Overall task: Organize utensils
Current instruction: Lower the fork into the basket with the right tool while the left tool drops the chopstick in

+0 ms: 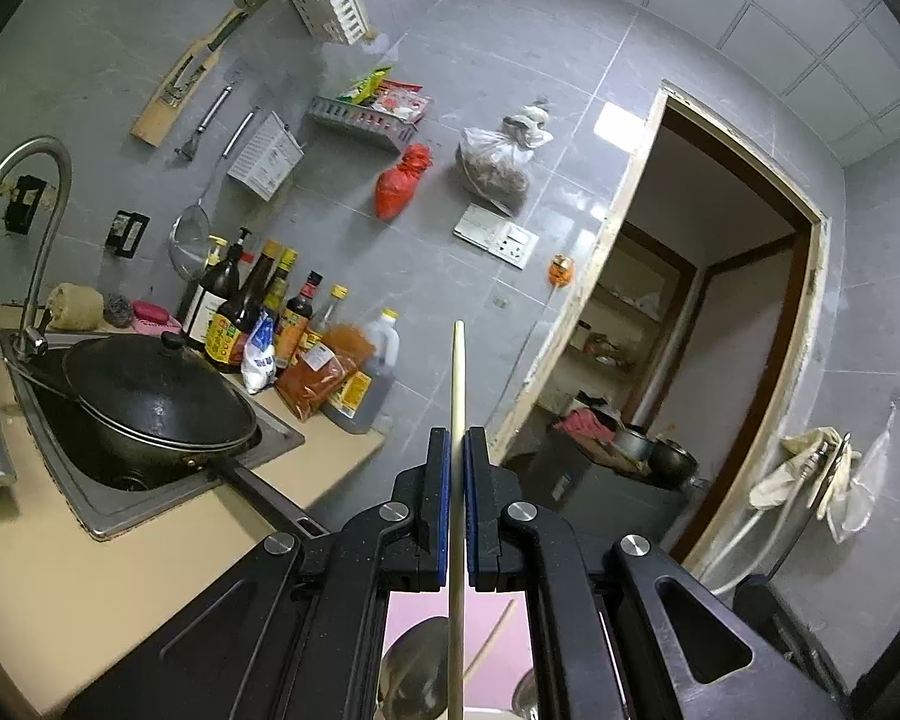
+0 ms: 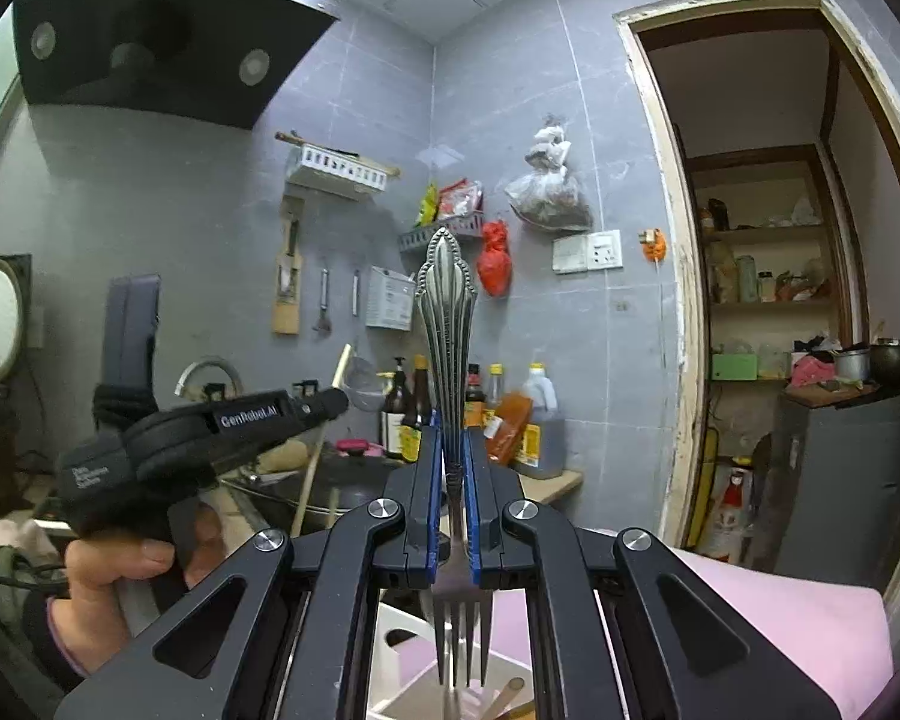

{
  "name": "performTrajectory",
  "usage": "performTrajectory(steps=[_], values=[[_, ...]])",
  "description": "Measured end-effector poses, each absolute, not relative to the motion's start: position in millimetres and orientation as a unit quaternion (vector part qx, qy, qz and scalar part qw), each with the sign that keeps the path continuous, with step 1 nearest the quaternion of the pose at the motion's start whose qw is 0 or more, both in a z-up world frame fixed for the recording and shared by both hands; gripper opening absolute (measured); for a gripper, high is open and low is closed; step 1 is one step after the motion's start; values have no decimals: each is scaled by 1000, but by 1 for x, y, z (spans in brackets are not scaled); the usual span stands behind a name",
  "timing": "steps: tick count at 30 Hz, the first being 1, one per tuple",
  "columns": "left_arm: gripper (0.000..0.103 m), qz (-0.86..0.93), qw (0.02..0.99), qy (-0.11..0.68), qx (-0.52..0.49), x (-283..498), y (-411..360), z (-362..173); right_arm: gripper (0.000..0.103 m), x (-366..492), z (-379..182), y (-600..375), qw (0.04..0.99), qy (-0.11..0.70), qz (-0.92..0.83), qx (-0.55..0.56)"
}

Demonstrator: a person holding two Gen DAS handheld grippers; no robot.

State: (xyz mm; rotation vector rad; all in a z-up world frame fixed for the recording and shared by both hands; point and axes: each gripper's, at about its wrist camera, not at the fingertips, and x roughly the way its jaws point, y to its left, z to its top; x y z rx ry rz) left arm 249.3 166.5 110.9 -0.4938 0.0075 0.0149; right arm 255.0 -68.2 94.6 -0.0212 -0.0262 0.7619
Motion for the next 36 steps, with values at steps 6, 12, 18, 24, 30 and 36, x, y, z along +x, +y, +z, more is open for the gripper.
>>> performTrajectory(steps=[6, 12, 18, 24, 30, 36], values=[[2, 36, 976, -17, -213, 250, 156, 94, 5, 263, 75, -65, 928, 3, 371, -26], [2, 36, 981, -17, -192, 246, 147, 79, 5, 269, 65, -68, 927, 24, 374, -24], [4, 4, 986, 25, -166, 238, 139, 69, 8, 266, 62, -71, 926, 36, 375, -25], [13, -34, 987, 74, -140, 228, 128, 62, 23, 260, 67, -77, 926, 40, 376, -14], [31, -54, 984, 84, -145, 209, 121, 64, 28, 248, 72, -90, 934, 36, 356, -7], [49, -53, 986, 99, -124, 188, 103, 70, 51, 230, 74, -114, 946, 37, 323, 5]])
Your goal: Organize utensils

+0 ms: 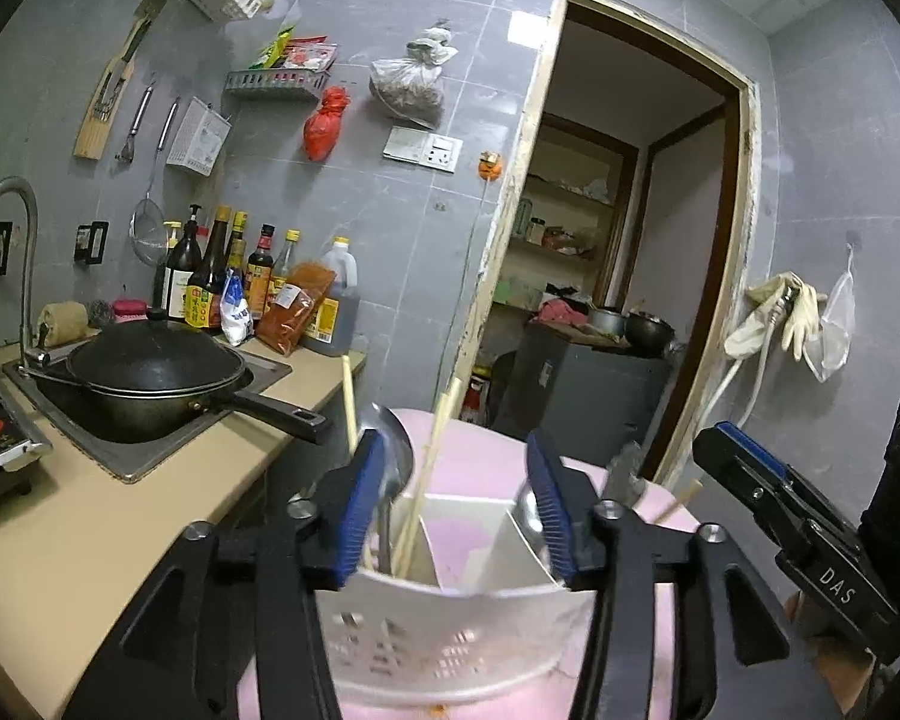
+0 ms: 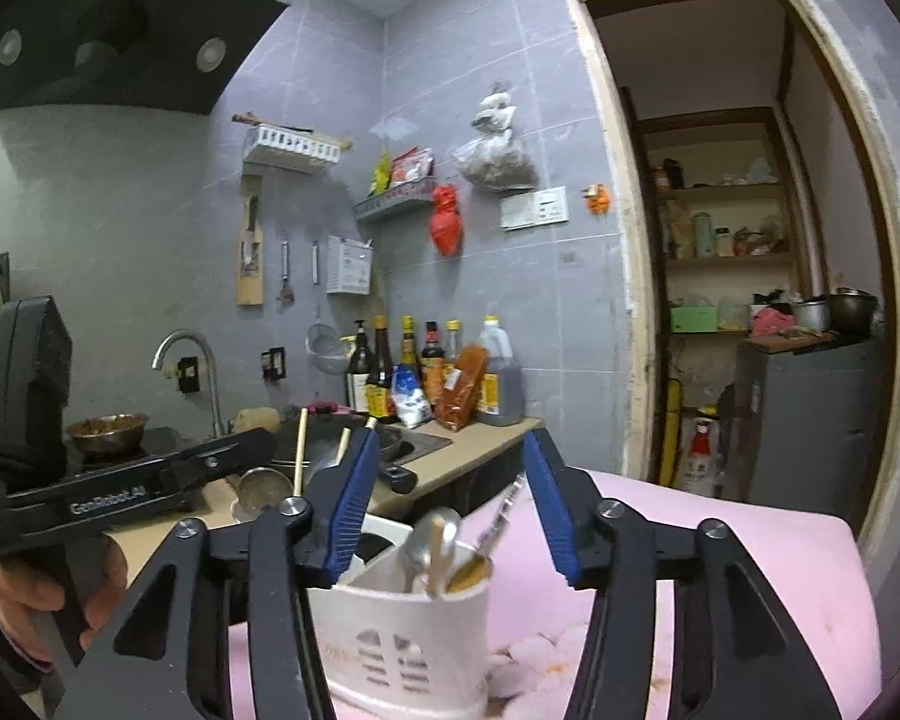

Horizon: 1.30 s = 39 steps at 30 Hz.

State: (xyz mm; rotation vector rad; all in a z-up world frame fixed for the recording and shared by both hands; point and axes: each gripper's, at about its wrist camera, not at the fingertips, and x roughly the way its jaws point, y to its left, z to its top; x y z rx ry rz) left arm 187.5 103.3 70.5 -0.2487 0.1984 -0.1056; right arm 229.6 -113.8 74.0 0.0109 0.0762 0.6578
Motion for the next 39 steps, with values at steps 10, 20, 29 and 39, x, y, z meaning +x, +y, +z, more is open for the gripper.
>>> performTrajectory(steps=[10, 20, 29, 39], values=[[83, -71, 983, 130, -112, 154, 80, 62, 82, 184, 65, -161, 964, 58, 260, 10], [94, -69, 986, 128, -76, 109, 51, 41, 103, 128, 56, -202, 981, 65, 182, 12], [94, -59, 988, 128, -70, 83, 45, 23, 103, 88, 40, -214, 989, 73, 128, -3], [95, -47, 988, 136, -62, 69, 43, 11, 103, 76, 27, -217, 990, 84, 115, -8]])
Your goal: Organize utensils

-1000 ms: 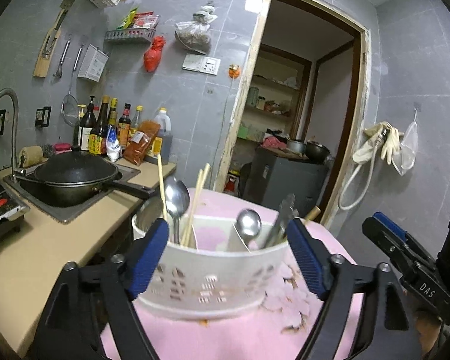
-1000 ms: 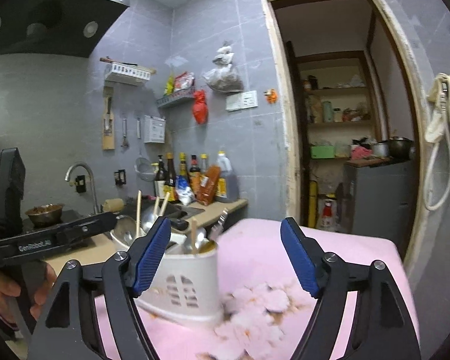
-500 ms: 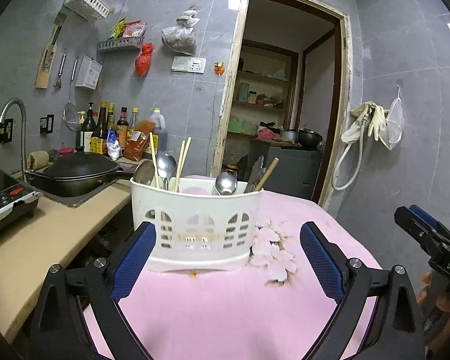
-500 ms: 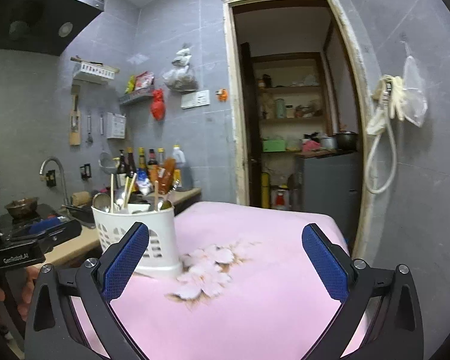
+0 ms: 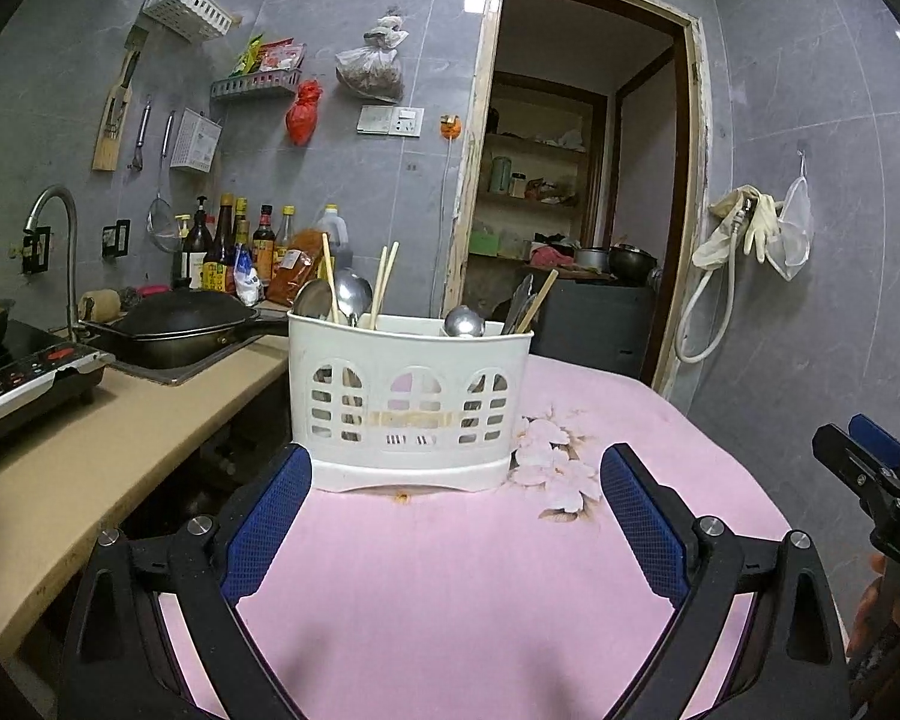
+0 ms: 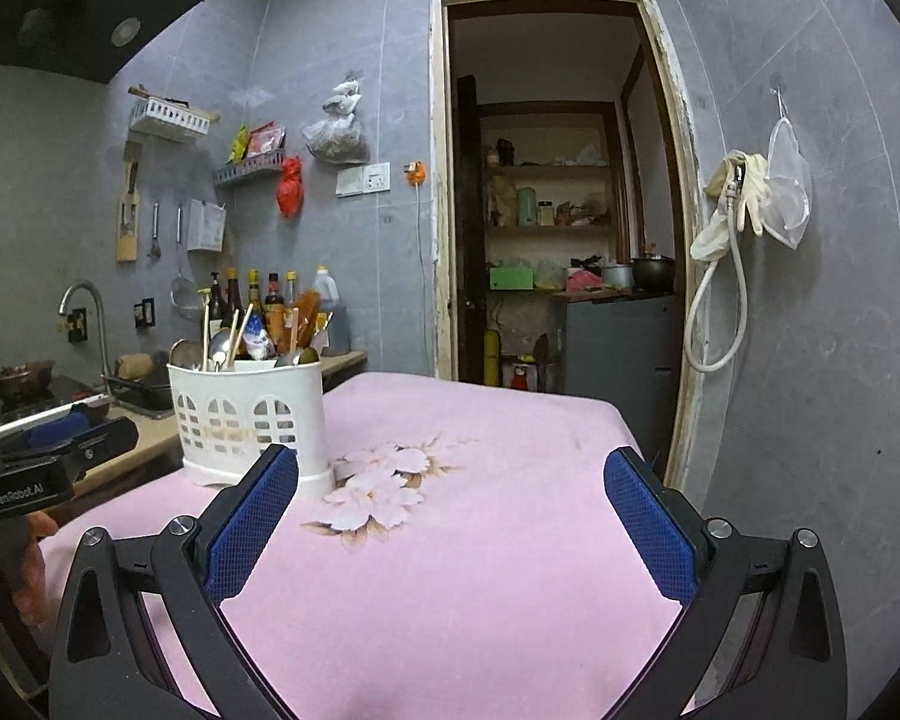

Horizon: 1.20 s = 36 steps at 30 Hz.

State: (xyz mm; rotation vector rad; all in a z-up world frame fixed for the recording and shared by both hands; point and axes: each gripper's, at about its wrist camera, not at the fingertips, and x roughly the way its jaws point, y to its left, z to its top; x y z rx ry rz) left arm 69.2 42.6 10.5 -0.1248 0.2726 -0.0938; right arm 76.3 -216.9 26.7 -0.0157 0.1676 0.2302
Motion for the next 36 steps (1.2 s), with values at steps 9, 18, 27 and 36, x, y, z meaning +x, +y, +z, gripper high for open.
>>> performTrajectory(steps=[9, 18, 27, 36], values=[[95, -47, 988, 137, -58, 67, 42, 7, 103, 79, 22, -220, 989, 96, 116, 3], [95, -49, 987, 140, -61, 67, 43, 6, 103, 79, 21, -220, 989, 96, 116, 3], [95, -49, 987, 140, -61, 67, 43, 5, 103, 79, 21, -220, 989, 96, 116, 3], [95, -47, 987, 140, -63, 66, 44, 3, 103, 79, 19, -219, 988, 99, 116, 2]])
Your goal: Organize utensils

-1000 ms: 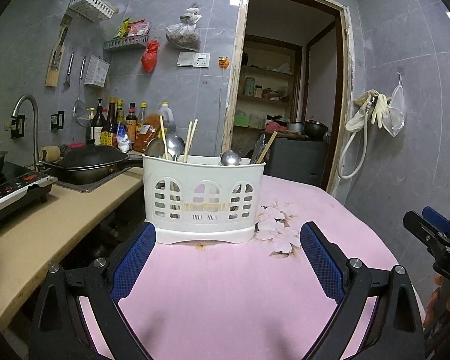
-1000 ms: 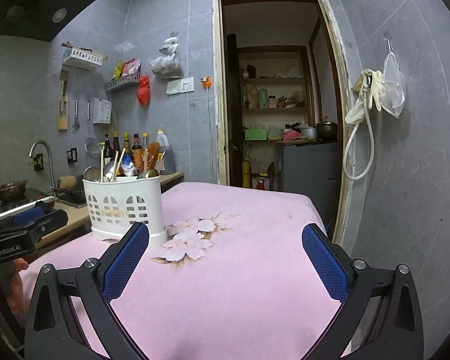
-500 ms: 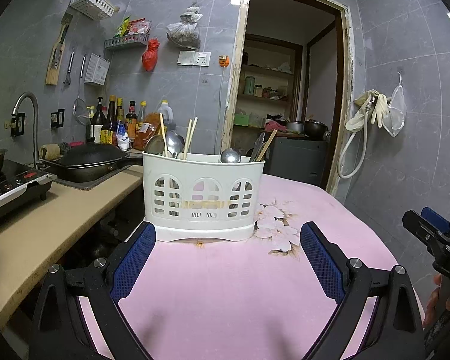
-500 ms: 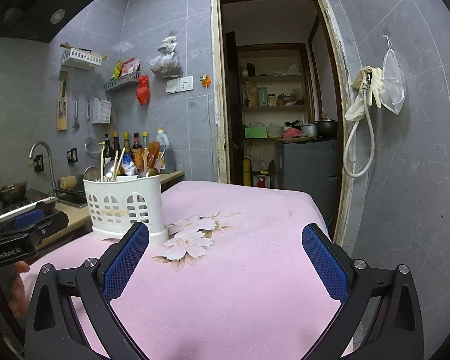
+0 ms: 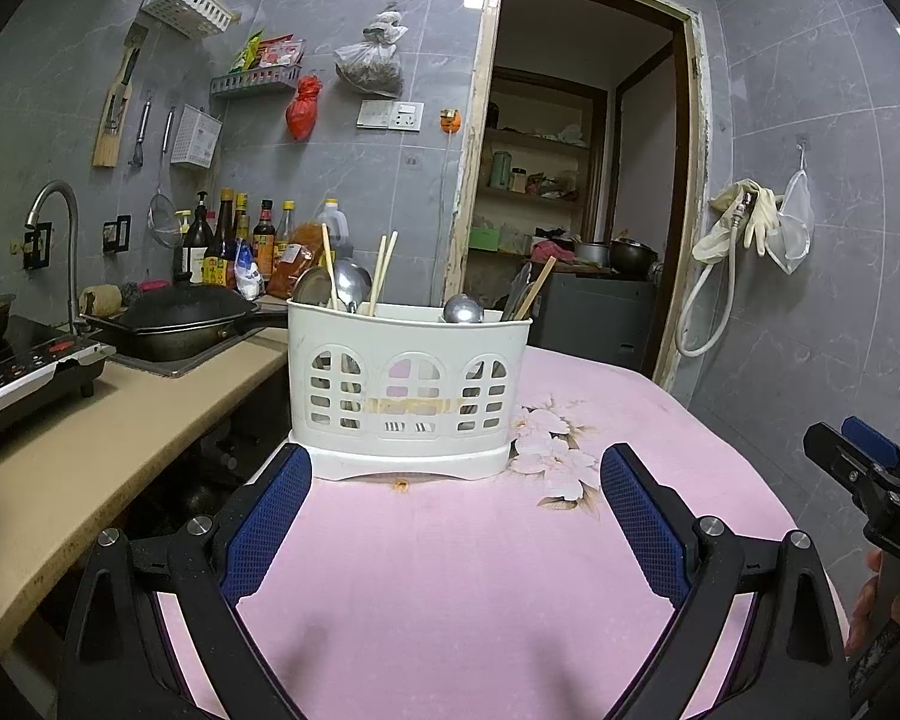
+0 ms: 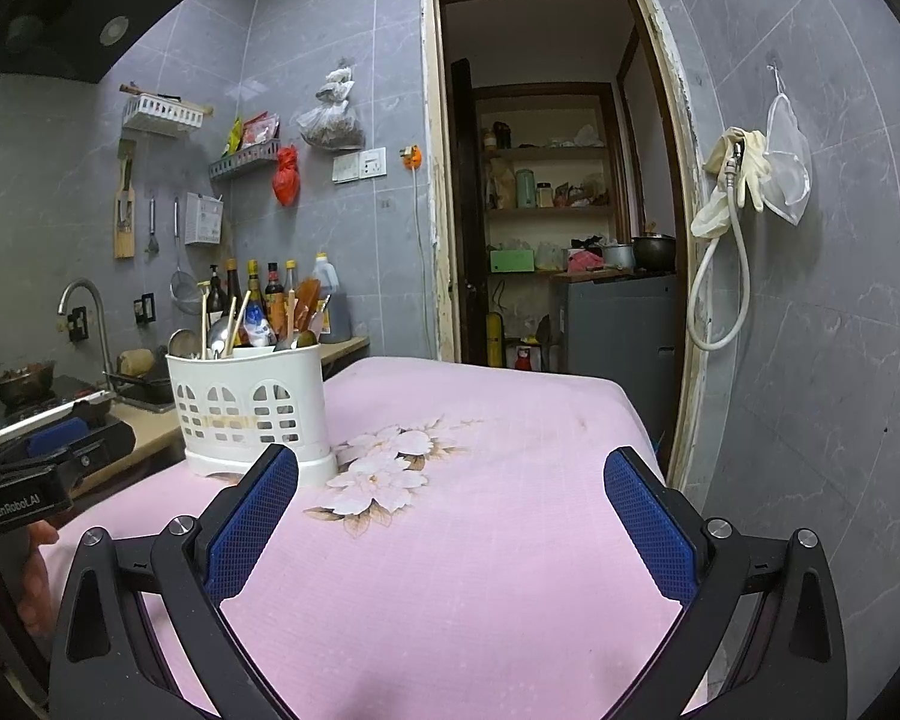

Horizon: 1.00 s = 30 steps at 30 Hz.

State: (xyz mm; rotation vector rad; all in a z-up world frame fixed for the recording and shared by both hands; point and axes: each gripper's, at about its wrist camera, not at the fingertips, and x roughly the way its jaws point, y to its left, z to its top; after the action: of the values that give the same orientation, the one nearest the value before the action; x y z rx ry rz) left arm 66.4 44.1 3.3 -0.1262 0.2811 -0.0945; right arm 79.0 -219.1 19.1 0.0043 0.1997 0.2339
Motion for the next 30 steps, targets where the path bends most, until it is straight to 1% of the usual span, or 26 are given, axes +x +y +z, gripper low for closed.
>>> performTrajectory(steps=[30], values=[[95, -47, 986, 145, -62, 63, 45, -2, 103, 79, 18, -217, 988, 102, 117, 3]])
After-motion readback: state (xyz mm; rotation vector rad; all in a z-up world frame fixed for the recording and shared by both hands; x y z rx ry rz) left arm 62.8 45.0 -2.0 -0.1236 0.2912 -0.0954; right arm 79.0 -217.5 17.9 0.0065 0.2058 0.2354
